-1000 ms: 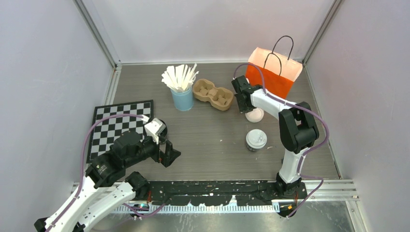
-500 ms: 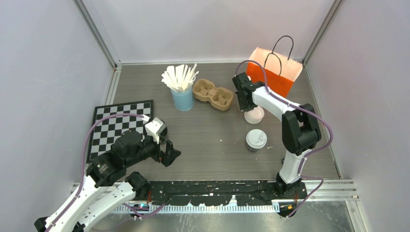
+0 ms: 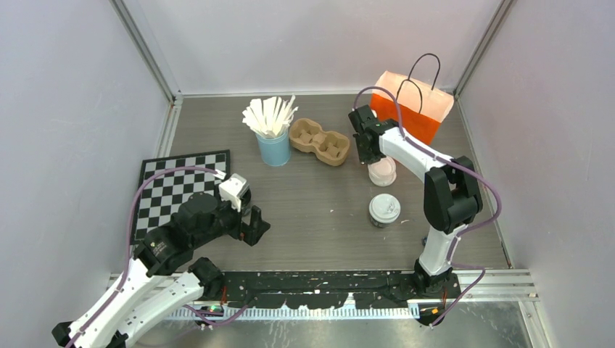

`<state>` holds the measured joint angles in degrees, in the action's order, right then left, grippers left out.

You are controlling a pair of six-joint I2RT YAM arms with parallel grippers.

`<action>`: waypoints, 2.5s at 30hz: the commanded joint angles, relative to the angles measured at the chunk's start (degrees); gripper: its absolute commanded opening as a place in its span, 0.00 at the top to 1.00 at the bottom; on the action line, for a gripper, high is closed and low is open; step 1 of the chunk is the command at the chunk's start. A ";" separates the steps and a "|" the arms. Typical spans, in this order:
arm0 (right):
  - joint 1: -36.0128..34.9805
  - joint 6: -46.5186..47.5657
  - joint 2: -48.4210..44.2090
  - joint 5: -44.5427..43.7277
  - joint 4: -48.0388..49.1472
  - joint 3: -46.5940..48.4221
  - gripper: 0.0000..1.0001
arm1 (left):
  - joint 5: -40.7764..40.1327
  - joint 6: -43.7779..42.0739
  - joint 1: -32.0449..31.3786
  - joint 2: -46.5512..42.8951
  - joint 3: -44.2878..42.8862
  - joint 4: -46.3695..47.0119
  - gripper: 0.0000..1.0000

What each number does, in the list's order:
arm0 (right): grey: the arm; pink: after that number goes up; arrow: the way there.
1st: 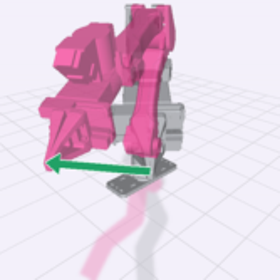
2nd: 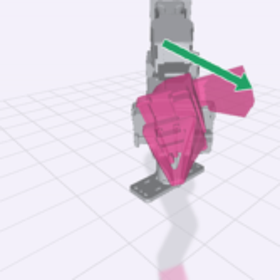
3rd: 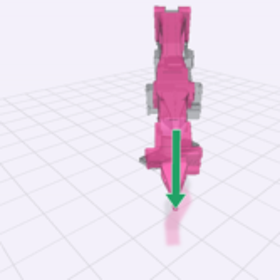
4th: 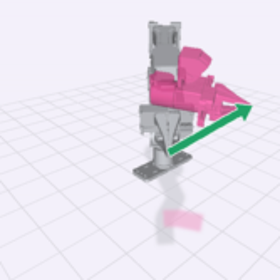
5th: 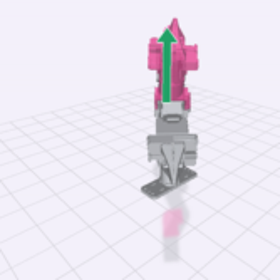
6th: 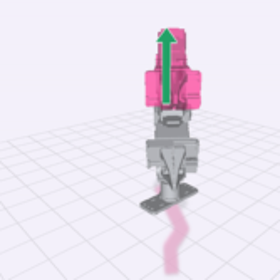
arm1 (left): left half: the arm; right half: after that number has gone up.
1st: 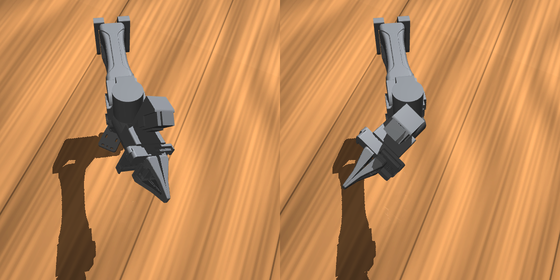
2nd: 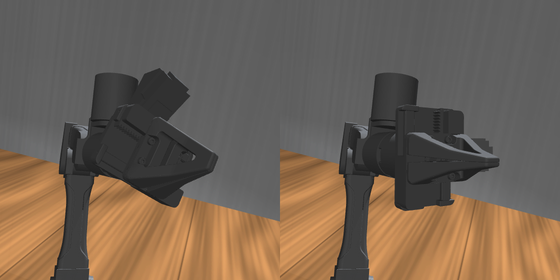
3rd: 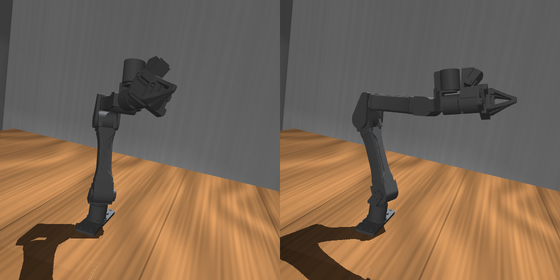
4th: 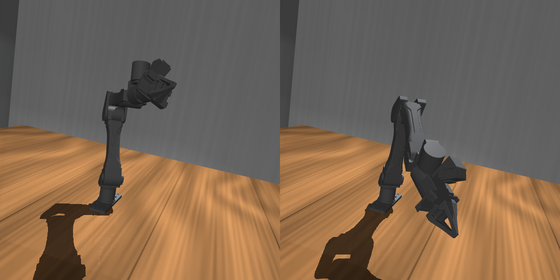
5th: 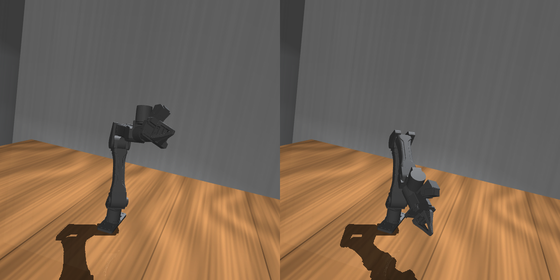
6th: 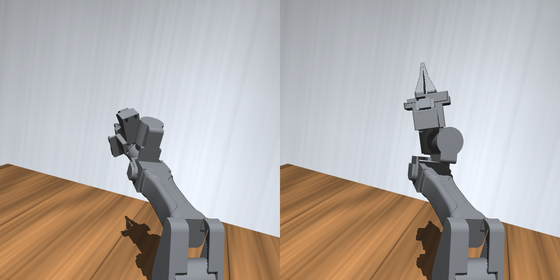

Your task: Pack the takeout coffee

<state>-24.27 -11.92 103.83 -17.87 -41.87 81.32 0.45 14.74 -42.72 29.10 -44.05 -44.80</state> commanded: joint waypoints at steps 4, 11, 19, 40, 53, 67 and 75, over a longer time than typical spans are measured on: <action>-0.22 1.46 3.07 -3.32 2.22 0.18 0.91 | 0.87 0.02 0.17 -0.87 -0.68 0.94 0.00; -0.20 1.55 3.21 -3.29 2.38 0.44 0.88 | 1.05 -0.09 0.17 -1.48 -0.60 1.02 0.00; -0.20 2.07 3.30 -1.94 2.31 0.76 0.97 | 1.05 -0.23 0.08 -2.20 -0.45 0.97 0.00; -0.31 1.59 3.01 -2.10 3.01 0.68 0.85 | 1.05 -0.24 0.16 -2.48 -0.42 1.03 0.00; -0.24 2.06 5.99 -3.49 3.48 0.87 0.80 | 1.16 -0.25 0.11 -2.63 -0.33 1.03 0.00; -0.24 2.18 4.93 -3.67 3.82 0.77 0.92 | 0.74 -0.24 0.11 -2.62 -0.33 1.07 0.00; -0.19 2.30 4.87 -3.62 3.65 0.81 0.95 | 0.69 -0.25 0.17 -2.72 -0.24 1.15 0.00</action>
<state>-24.32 -10.00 110.63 -20.49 -39.42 81.21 1.10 14.72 -42.72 26.74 -44.05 -44.80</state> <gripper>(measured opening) 0.068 0.996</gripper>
